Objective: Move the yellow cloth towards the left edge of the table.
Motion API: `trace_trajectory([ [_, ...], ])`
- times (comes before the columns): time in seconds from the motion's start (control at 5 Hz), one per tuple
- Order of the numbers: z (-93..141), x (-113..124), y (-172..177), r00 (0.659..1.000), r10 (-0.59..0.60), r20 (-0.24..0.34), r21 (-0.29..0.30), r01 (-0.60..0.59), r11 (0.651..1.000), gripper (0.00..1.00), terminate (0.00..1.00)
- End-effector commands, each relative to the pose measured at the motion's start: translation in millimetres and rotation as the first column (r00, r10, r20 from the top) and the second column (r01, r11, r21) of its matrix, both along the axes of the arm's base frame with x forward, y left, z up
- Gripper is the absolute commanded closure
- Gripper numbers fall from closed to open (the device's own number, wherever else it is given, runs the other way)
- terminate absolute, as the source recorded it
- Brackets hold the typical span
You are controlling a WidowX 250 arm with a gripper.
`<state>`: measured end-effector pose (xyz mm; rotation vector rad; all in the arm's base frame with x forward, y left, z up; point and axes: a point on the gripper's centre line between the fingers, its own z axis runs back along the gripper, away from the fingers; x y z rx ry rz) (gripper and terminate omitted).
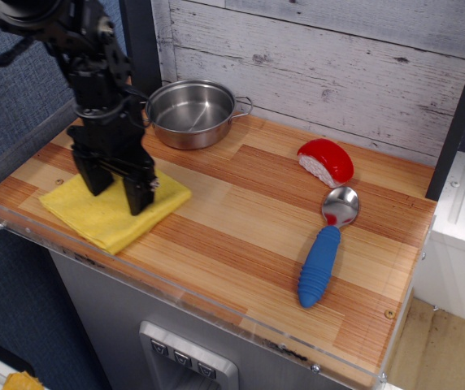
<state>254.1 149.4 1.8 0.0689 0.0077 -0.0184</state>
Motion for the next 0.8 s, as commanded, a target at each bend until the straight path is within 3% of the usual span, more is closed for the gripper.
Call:
trace_trajectory([
  [0.0, -13, -36, 32, 0.995, 0.074, -0.069, -0.003, -0.074, 0.997, 0.00, 0.00],
  [0.4, 4, -32, 34, 0.996, 0.078, -0.042, 0.012, -0.078, 0.997, 0.00, 0.00],
  [0.6, 25, -25, 32, 0.997, 0.076, -0.002, 0.031, -0.076, 0.997, 0.00, 0.00],
])
